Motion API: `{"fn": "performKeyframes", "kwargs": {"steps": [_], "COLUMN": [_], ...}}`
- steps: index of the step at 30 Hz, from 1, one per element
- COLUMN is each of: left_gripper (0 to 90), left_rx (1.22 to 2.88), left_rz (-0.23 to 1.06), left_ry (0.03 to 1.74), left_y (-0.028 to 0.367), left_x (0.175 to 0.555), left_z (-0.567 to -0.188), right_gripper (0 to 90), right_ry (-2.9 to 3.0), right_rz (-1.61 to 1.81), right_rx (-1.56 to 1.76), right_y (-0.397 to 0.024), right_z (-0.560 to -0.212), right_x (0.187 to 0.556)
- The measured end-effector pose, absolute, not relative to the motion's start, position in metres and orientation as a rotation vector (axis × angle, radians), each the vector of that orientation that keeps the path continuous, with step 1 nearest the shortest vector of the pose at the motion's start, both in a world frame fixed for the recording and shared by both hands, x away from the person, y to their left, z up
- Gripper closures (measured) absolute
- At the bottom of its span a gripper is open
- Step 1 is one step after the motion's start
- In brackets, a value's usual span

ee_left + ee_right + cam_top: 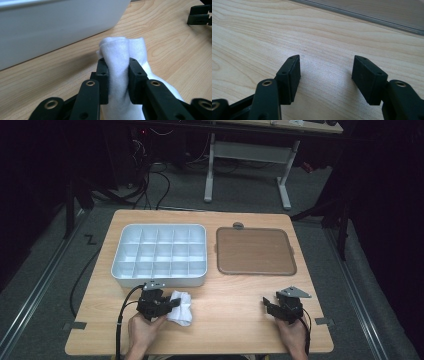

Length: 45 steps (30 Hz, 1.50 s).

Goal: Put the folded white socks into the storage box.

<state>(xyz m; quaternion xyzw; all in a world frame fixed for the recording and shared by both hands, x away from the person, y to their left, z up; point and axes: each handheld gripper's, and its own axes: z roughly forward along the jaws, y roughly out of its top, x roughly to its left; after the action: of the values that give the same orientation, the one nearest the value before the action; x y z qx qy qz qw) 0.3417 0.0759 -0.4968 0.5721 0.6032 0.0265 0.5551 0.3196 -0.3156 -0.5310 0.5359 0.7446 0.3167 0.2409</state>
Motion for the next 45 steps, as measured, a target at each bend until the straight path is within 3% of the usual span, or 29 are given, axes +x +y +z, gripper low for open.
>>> {"fn": "performKeyframes", "kwargs": {"steps": [45], "left_gripper": [74.4], "left_rx": [1.275], "left_rz": [0.048], "left_ry": [1.401], "left_y": [0.114], "left_x": [0.342], "left_z": [-0.455], "right_gripper": [39.4], "right_ry": [2.041], "right_rz": [0.867], "right_rx": [1.463], "right_y": [-0.315], "right_z": [-0.531], "right_x": [0.32]}}
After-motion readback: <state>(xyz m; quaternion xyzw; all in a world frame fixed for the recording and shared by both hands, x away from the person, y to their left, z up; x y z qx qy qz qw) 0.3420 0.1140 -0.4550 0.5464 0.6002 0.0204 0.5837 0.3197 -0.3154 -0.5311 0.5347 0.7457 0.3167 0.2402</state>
